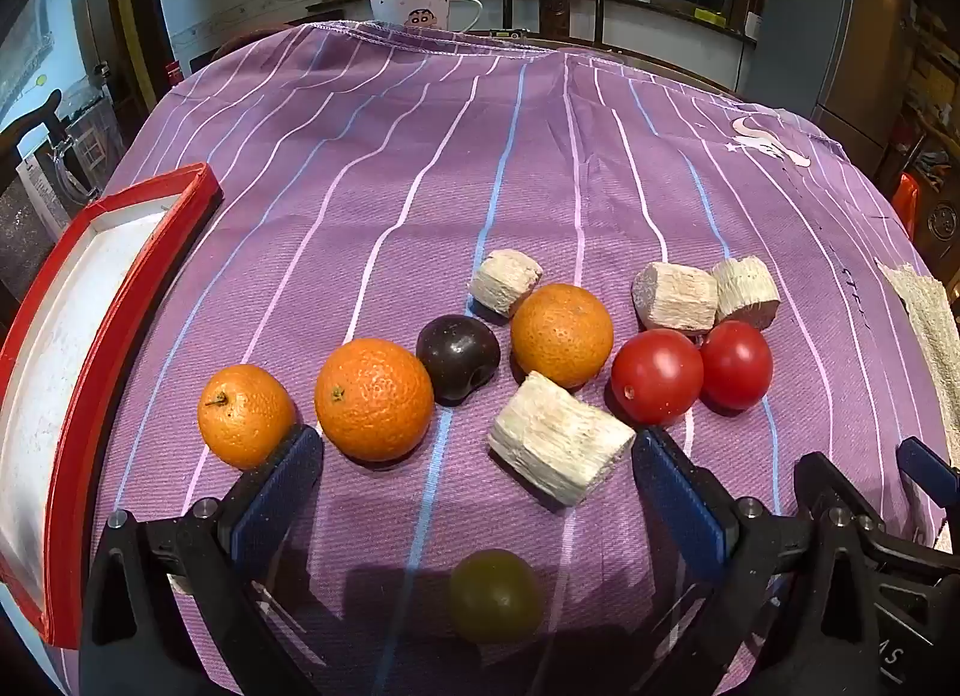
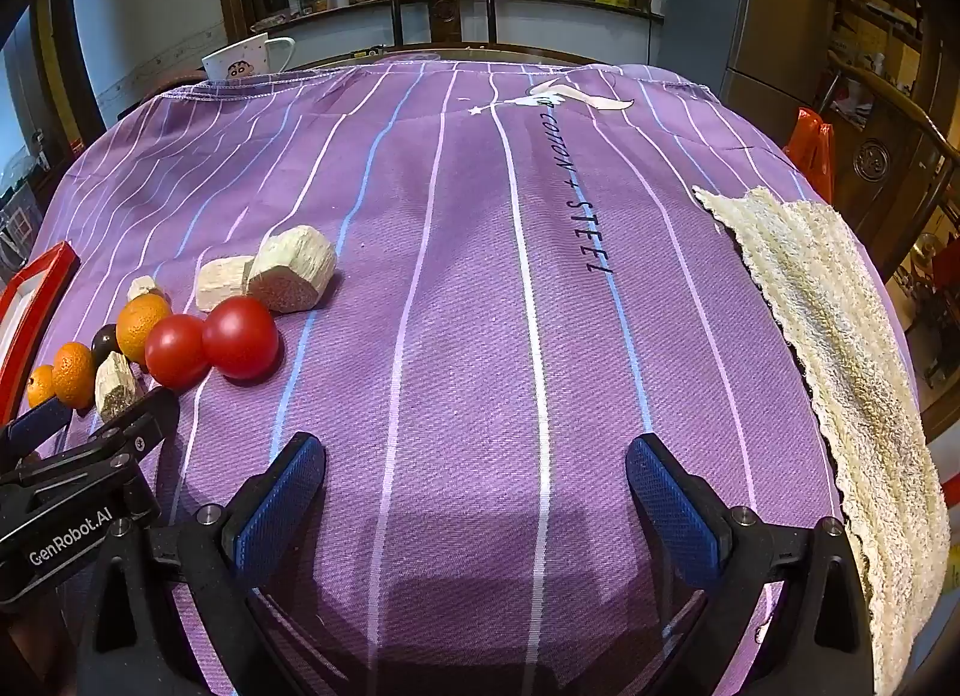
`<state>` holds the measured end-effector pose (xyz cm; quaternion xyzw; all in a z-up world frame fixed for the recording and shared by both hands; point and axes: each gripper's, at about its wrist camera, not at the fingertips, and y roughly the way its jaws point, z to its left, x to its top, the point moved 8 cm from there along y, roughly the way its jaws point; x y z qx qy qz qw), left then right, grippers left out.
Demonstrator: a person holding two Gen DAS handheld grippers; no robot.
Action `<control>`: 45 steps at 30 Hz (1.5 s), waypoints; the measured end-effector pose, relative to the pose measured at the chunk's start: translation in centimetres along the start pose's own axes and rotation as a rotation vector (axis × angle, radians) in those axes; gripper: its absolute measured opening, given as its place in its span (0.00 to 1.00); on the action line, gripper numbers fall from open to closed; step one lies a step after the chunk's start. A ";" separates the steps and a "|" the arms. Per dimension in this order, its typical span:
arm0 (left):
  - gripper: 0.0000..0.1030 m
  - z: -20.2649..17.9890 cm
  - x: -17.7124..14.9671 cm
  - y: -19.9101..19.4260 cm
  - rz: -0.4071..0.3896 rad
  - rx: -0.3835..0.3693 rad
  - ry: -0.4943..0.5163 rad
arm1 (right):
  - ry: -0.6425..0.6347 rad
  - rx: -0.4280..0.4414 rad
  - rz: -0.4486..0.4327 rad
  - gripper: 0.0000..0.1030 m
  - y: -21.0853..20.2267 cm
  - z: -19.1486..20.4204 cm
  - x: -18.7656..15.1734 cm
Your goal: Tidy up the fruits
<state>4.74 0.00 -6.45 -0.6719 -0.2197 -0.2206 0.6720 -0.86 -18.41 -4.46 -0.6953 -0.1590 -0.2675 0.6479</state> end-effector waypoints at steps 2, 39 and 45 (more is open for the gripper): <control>1.00 0.0 0.0 0.0 -0.001 0.000 0.000 | 0.000 0.000 -0.001 1.00 0.0 0.0 0.0; 1.00 -0.1 -0.1 0.0 0.039 -0.010 0.012 | -0.004 0.001 0.008 1.00 0.1 0.0 0.0; 1.00 0.6 -0.9 -0.2 0.154 -0.030 0.027 | -0.041 0.047 0.027 1.00 0.0 0.1 -0.1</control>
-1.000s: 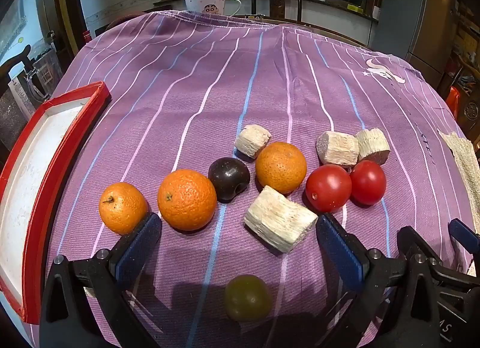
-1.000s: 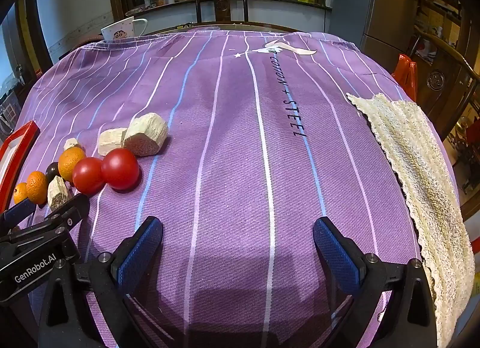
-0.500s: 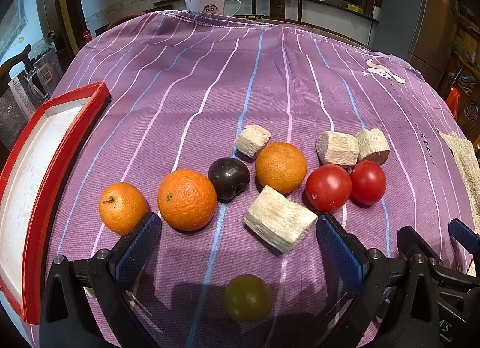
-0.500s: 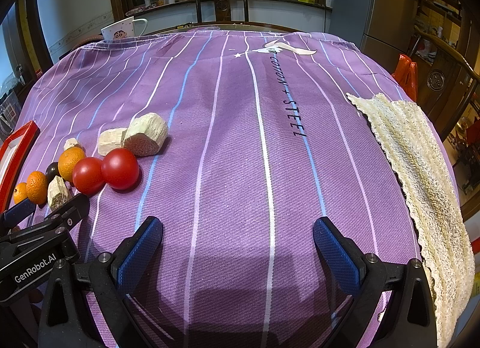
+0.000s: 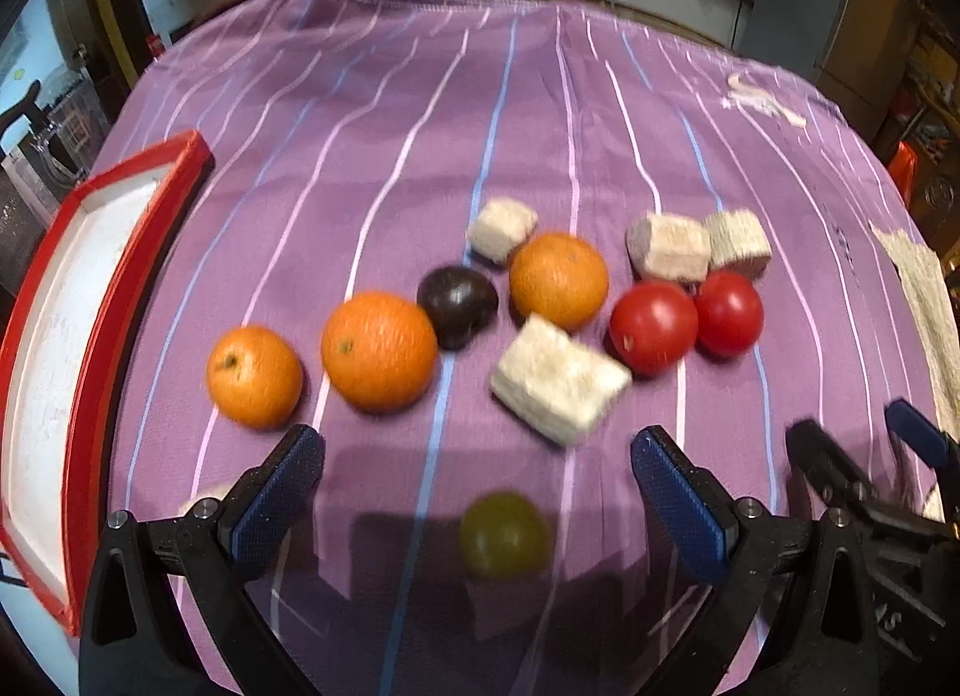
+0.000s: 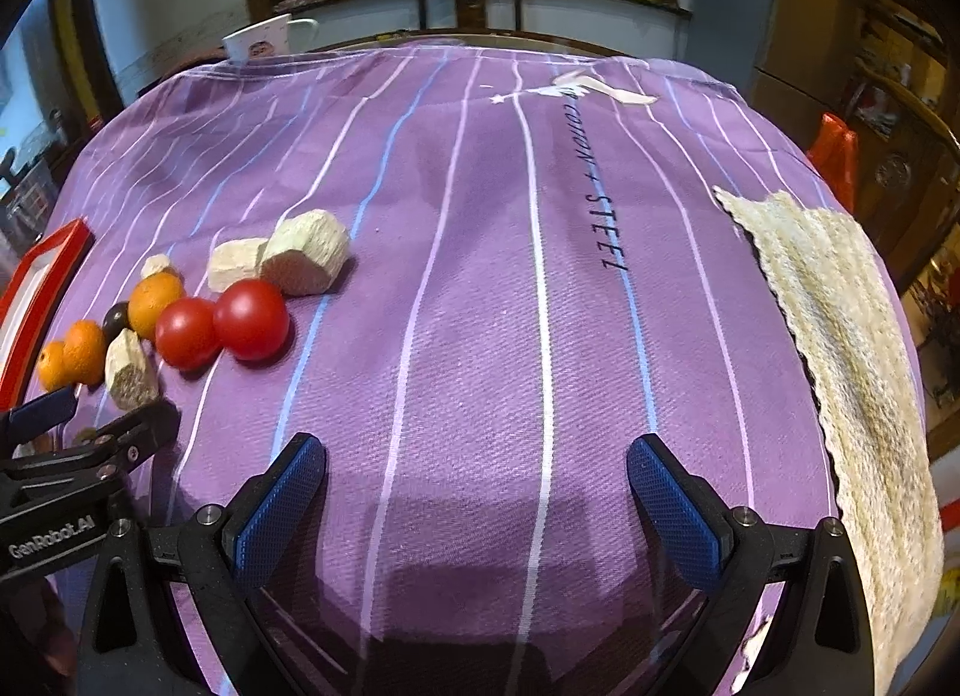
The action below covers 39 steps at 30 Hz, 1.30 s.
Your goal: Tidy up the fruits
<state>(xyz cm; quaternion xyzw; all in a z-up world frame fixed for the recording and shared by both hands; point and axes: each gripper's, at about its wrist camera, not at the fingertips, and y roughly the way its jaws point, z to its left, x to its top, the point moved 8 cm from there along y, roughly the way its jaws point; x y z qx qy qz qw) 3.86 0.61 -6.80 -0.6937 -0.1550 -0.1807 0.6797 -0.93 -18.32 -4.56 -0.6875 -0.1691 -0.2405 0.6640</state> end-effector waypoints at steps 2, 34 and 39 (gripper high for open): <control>1.00 0.0 -0.8 -0.6 0.018 -0.050 -0.017 | -0.002 0.003 0.004 1.00 0.0 0.1 0.1; 0.92 11.5 -0.7 -8.4 -0.098 -0.038 -0.017 | 0.066 0.005 0.021 0.99 -3.3 2.4 0.6; 0.92 10.8 -0.7 -7.8 -0.081 -0.078 0.022 | 0.109 0.010 0.034 0.99 -3.1 2.7 0.3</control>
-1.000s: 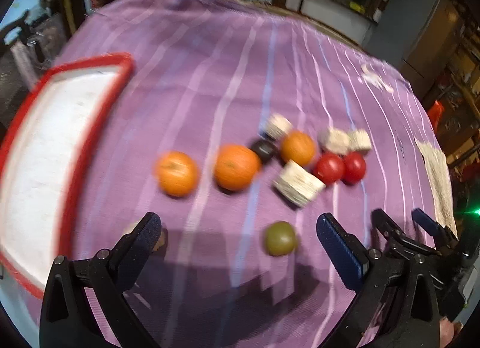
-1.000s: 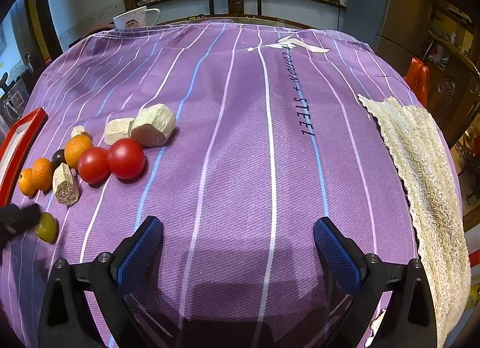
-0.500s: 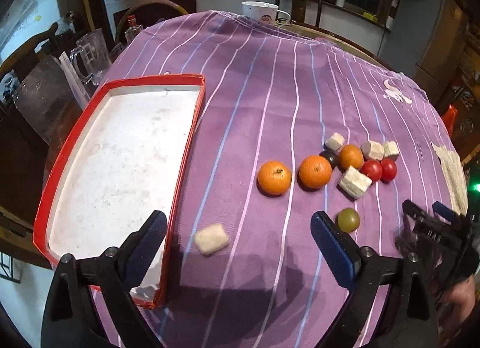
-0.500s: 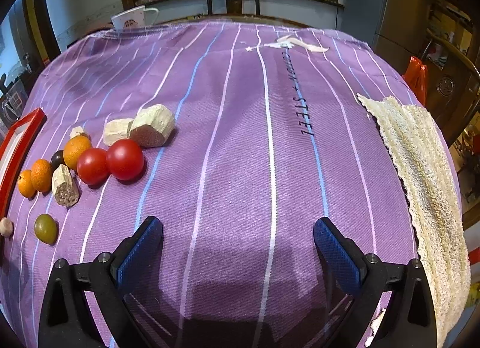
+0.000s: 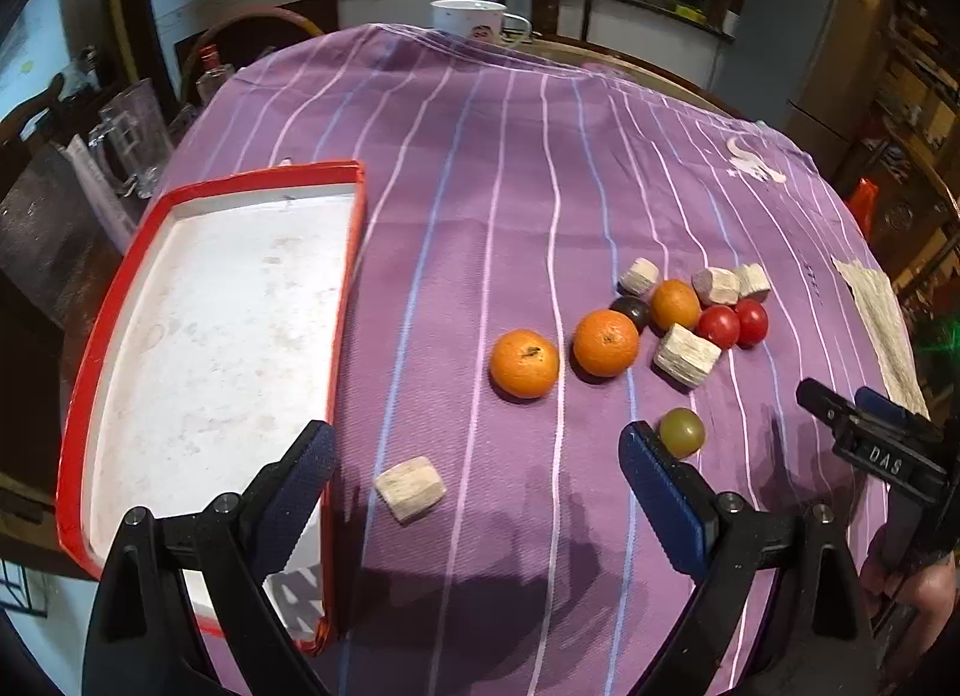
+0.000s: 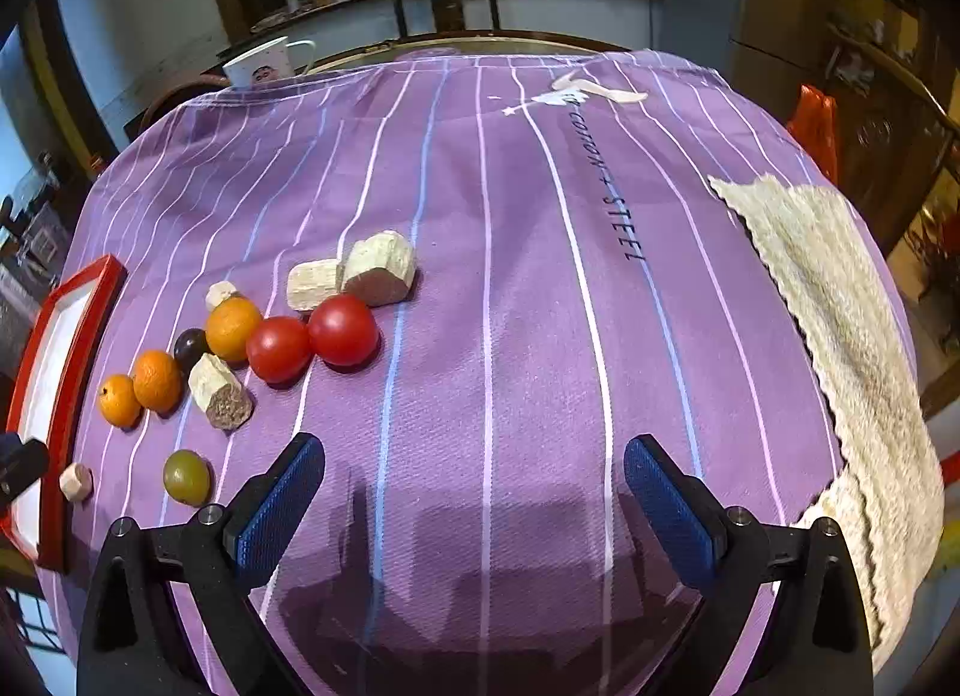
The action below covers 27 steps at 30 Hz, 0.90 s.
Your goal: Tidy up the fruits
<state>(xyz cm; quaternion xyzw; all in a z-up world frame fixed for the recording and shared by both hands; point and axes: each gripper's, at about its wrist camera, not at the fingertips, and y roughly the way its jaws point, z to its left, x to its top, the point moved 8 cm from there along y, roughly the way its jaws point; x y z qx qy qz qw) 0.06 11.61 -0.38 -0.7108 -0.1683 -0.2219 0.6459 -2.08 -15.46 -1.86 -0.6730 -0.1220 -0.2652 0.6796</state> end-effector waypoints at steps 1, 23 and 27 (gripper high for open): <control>0.92 -0.2 0.0 0.2 0.003 -0.003 0.013 | 0.008 0.002 -0.001 0.99 0.0 0.0 0.1; 0.89 -1.3 2.6 3.6 0.035 -0.078 0.039 | -0.191 -0.041 -0.176 0.96 -2.5 4.3 4.6; 0.77 -2.2 2.9 4.3 0.044 -0.078 0.097 | -0.082 0.076 -0.013 0.57 1.1 4.0 3.4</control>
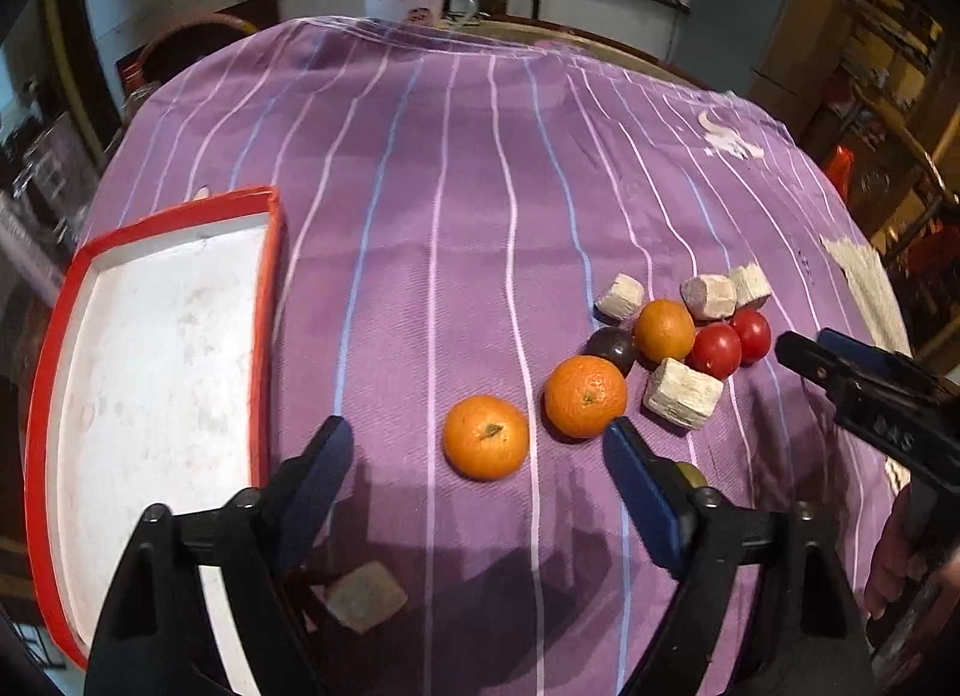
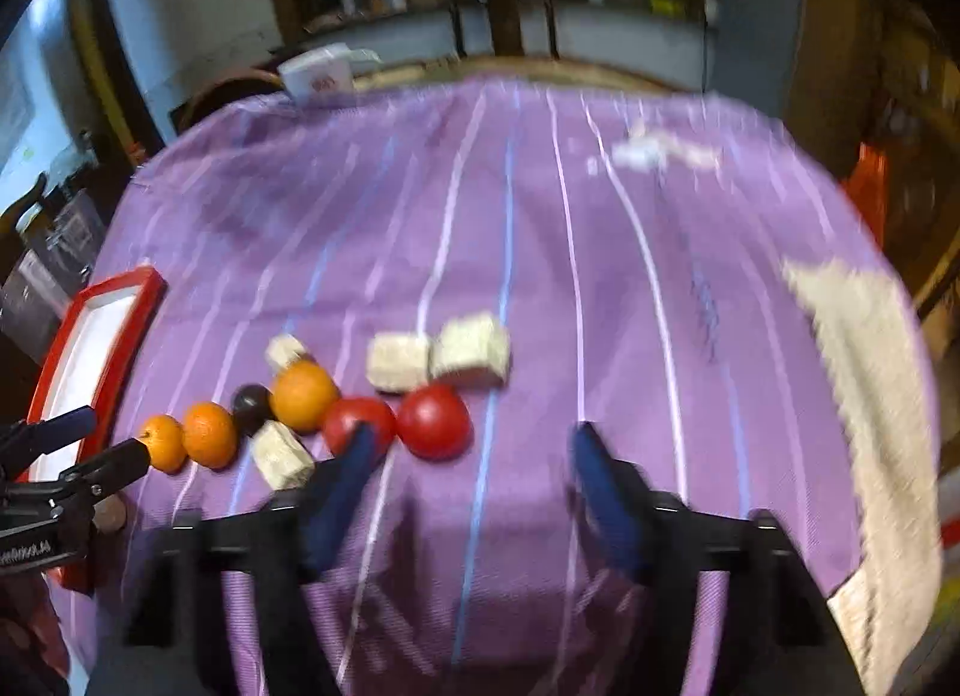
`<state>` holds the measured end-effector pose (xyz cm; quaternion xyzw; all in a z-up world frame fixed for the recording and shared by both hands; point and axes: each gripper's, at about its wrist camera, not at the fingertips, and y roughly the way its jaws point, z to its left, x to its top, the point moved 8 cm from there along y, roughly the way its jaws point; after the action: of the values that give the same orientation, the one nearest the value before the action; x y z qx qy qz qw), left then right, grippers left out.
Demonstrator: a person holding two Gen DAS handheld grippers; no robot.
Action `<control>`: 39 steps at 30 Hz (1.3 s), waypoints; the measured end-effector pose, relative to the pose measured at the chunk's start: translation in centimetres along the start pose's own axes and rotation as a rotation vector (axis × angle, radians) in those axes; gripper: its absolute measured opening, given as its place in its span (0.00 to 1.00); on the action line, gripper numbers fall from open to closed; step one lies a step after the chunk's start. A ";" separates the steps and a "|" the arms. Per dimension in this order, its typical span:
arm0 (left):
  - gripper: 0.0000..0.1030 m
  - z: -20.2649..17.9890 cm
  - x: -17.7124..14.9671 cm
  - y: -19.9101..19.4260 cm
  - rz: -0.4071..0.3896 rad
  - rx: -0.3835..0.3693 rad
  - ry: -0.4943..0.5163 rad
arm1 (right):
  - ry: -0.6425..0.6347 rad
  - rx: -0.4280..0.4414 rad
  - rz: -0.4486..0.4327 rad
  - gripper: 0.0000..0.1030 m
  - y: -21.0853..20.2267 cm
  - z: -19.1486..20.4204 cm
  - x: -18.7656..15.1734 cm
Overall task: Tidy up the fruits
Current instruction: 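Grasp a tangerine with the left tool while the right tool grasps a red tomato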
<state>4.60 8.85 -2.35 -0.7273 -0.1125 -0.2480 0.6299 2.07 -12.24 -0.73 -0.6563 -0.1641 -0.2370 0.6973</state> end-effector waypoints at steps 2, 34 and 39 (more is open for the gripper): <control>0.75 -0.3 0.0 0.6 0.015 -0.012 0.014 | 0.031 0.026 0.015 0.55 0.6 -0.3 -0.1; 0.32 -0.4 -0.3 3.3 0.079 -0.167 -0.040 | 0.264 0.310 0.134 0.46 4.1 0.7 1.1; 0.31 -0.4 0.0 3.5 0.075 -0.168 -0.047 | 0.277 0.339 0.158 0.40 4.1 0.7 1.1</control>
<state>6.15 7.89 -5.31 -0.7868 -0.0786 -0.2157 0.5729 5.29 -11.52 -3.56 -0.5017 -0.0524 -0.2386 0.8299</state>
